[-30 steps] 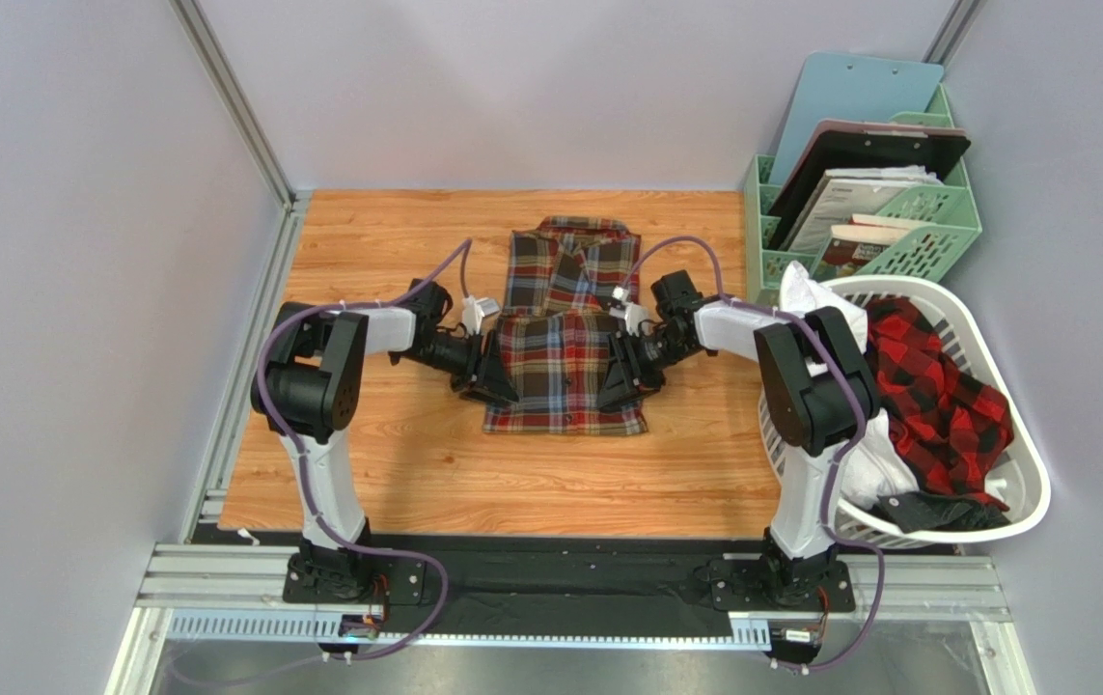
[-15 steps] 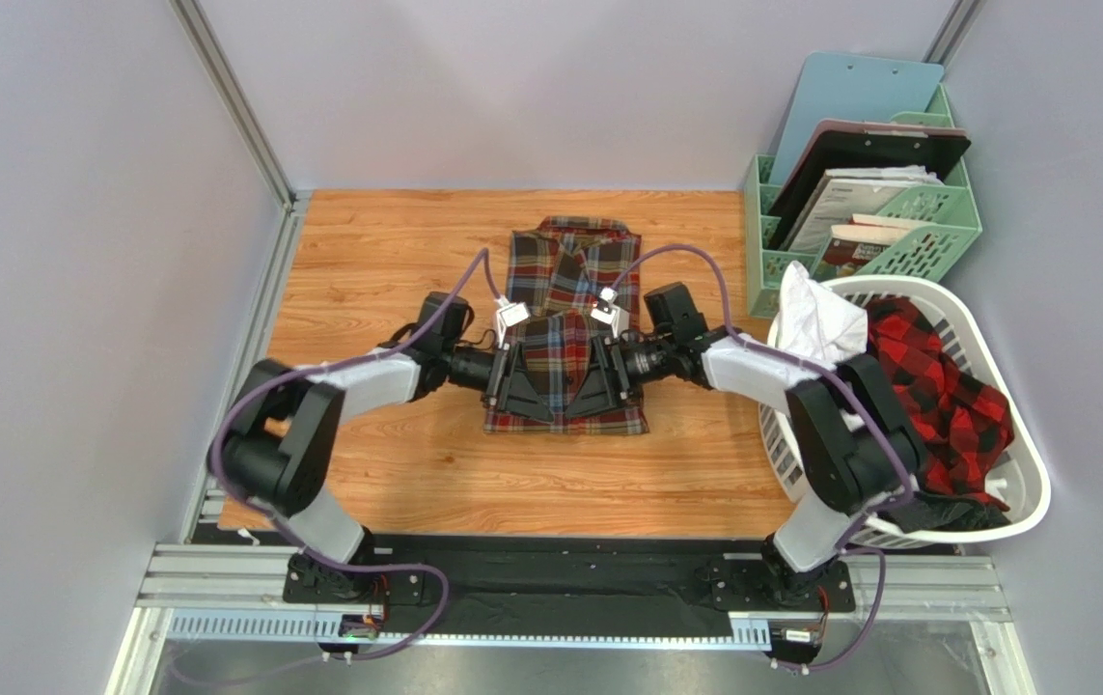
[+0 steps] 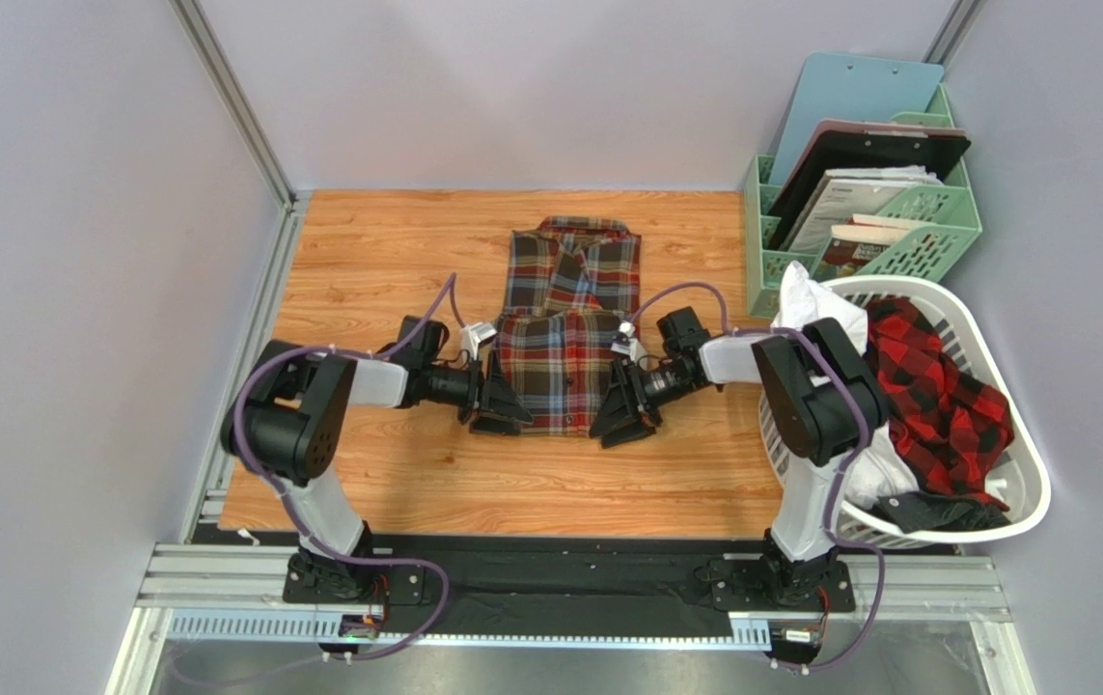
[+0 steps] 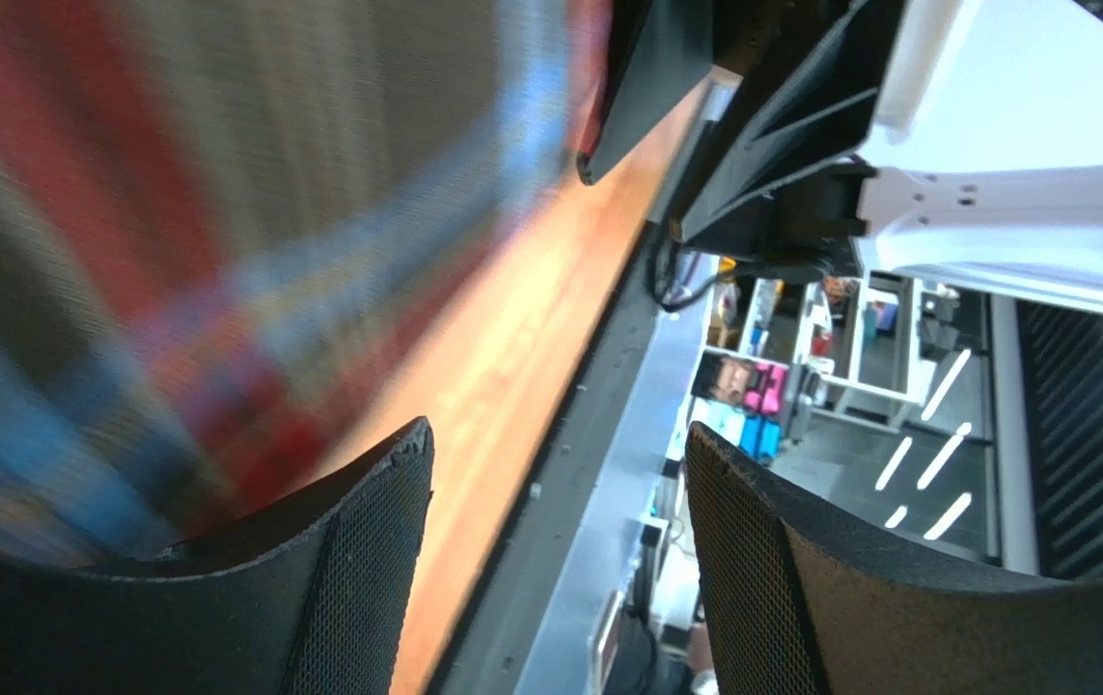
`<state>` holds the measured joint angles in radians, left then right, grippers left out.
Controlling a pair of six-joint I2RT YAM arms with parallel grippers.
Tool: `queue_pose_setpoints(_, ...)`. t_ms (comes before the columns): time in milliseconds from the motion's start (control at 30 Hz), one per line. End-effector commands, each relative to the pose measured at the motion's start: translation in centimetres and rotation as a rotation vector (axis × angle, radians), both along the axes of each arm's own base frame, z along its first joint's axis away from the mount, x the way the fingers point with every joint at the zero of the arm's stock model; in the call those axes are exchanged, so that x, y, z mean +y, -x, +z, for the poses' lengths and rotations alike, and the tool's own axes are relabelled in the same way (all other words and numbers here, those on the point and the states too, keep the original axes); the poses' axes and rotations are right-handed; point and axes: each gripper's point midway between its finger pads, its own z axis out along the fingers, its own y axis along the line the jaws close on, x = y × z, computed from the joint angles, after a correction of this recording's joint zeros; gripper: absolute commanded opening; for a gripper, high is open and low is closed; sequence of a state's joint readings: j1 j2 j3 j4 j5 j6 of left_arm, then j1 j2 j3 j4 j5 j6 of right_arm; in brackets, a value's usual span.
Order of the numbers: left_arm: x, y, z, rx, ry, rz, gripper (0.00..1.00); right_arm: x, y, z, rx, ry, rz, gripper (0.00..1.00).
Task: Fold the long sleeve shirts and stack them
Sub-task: Fold the shirt
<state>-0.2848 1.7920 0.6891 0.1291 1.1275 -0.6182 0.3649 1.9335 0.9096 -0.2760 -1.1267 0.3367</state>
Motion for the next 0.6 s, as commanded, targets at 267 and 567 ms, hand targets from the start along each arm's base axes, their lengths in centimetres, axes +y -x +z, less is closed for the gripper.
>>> queue_pose_setpoints(267,-2.8,-12.4,9.0,-0.354,0.033,0.068,0.69,1.9,-14.3,9.4,-0.412,-0.054,-0.091,0.49)
queue_pose_setpoints(567,-0.5,-18.5,-0.6,-0.024,-0.131,0.294,0.64,-1.3,-20.6,-1.4,-0.274,0.087,-0.226,0.41)
